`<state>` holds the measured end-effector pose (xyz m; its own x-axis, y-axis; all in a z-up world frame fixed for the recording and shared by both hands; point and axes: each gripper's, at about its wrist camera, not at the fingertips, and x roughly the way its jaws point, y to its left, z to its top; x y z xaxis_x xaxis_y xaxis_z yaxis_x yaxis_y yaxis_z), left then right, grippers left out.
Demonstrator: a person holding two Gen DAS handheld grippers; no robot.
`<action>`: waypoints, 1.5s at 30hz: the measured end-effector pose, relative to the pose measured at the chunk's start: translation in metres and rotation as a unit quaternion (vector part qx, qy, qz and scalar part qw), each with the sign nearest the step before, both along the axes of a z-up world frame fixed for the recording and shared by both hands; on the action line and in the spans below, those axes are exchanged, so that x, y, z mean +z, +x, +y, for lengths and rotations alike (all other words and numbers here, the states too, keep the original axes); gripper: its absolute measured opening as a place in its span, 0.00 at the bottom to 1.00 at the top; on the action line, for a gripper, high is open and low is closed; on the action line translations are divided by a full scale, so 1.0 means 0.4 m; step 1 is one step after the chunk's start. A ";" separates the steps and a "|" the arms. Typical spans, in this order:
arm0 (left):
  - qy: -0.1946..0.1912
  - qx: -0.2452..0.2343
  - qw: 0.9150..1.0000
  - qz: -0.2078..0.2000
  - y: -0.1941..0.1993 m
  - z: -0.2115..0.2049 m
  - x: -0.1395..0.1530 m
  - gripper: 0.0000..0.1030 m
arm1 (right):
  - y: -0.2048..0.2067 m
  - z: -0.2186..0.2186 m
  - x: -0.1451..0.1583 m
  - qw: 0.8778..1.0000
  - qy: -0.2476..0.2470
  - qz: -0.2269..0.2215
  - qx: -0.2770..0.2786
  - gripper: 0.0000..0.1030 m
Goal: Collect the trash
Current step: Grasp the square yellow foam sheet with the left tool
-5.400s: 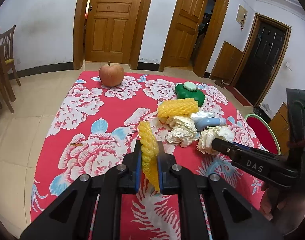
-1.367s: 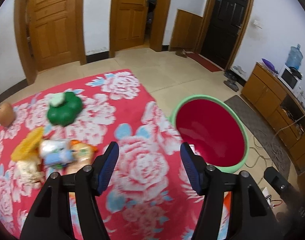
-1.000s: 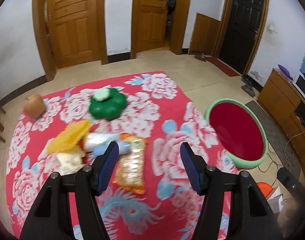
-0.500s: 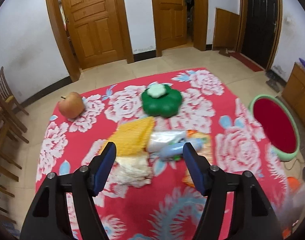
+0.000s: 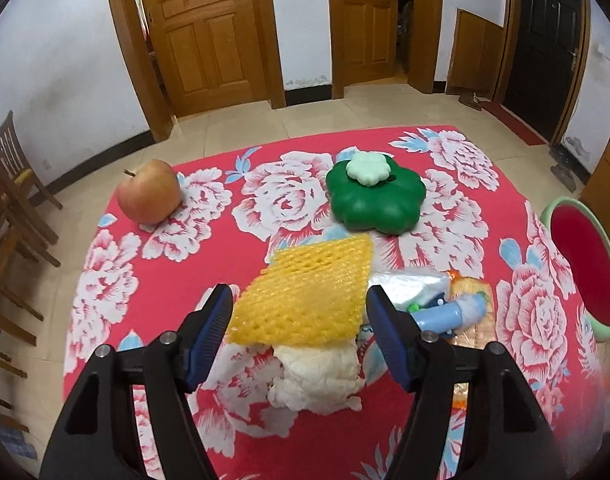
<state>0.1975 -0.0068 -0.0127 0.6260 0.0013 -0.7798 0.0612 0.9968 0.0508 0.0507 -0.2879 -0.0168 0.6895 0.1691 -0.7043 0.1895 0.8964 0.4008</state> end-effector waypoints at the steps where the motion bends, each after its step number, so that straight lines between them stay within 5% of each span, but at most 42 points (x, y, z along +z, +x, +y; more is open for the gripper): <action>1: -0.005 0.000 1.000 0.001 0.004 0.001 -0.004 0.66 | 0.003 0.002 -0.003 1.000 0.000 0.002 0.001 0.89; 6: -0.029 0.006 1.000 0.003 0.015 0.010 -0.023 0.59 | 0.015 0.008 -0.016 1.000 0.003 0.007 0.000 0.89; 14: -0.090 0.005 0.996 0.006 0.015 0.034 -0.024 0.21 | 0.028 0.015 -0.020 1.000 -0.001 0.005 0.007 0.89; 18: -0.118 0.004 0.993 0.002 -0.004 0.049 -0.004 0.14 | 0.031 0.025 -0.013 1.000 -0.006 0.002 0.015 0.89; 33: -0.158 0.017 0.987 -0.031 -0.146 0.141 0.081 0.12 | 0.014 0.120 0.057 0.997 -0.024 -0.027 0.065 0.89; 42: -0.166 0.050 0.985 -0.003 -0.228 0.223 0.022 0.12 | 0.032 0.223 0.080 0.992 -0.037 -0.034 0.119 0.89; 45: -0.173 0.055 0.983 0.007 -0.245 0.239 -0.001 0.33 | 0.049 0.242 0.072 0.991 -0.033 -0.026 0.129 0.89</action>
<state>0.0995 0.0888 -0.0129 0.6259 -0.1978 -0.7544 -0.0503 0.9550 -0.2922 0.0703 -0.1910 0.0121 0.6647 0.2994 -0.6845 -0.0688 0.9368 0.3430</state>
